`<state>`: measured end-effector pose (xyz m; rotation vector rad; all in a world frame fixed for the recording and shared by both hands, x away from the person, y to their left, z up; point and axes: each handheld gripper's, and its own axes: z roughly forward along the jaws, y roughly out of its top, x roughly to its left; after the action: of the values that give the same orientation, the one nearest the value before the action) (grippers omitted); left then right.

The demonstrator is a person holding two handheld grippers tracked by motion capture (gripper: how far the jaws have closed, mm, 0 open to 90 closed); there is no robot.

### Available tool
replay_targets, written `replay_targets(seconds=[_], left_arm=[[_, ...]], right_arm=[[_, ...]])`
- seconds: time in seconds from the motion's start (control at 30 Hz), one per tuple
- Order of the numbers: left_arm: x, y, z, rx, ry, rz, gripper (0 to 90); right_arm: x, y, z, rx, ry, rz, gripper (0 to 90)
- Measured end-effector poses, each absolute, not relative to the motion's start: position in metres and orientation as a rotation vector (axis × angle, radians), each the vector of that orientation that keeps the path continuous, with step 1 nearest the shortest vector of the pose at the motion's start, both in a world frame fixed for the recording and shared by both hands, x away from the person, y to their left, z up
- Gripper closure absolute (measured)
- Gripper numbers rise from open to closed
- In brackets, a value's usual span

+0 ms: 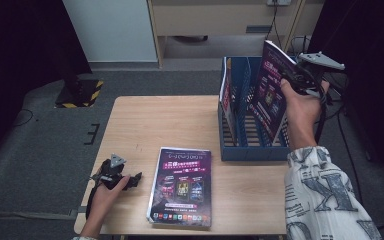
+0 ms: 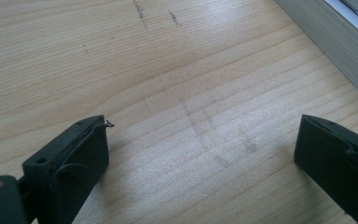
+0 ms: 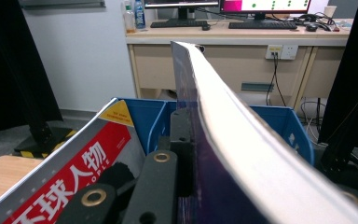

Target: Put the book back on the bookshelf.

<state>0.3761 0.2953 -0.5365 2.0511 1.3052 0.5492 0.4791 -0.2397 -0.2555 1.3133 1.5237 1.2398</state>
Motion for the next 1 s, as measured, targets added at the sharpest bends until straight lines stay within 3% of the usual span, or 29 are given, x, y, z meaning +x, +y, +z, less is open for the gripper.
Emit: replay_targets(seconds=[1.0], left_arm=[[0.375, 0.294, -0.537, 2.052, 1.299, 0.545, 1.9]], right_arm=[[0.515, -0.208, -0.326, 1.272, 1.474, 1.197, 82.4]])
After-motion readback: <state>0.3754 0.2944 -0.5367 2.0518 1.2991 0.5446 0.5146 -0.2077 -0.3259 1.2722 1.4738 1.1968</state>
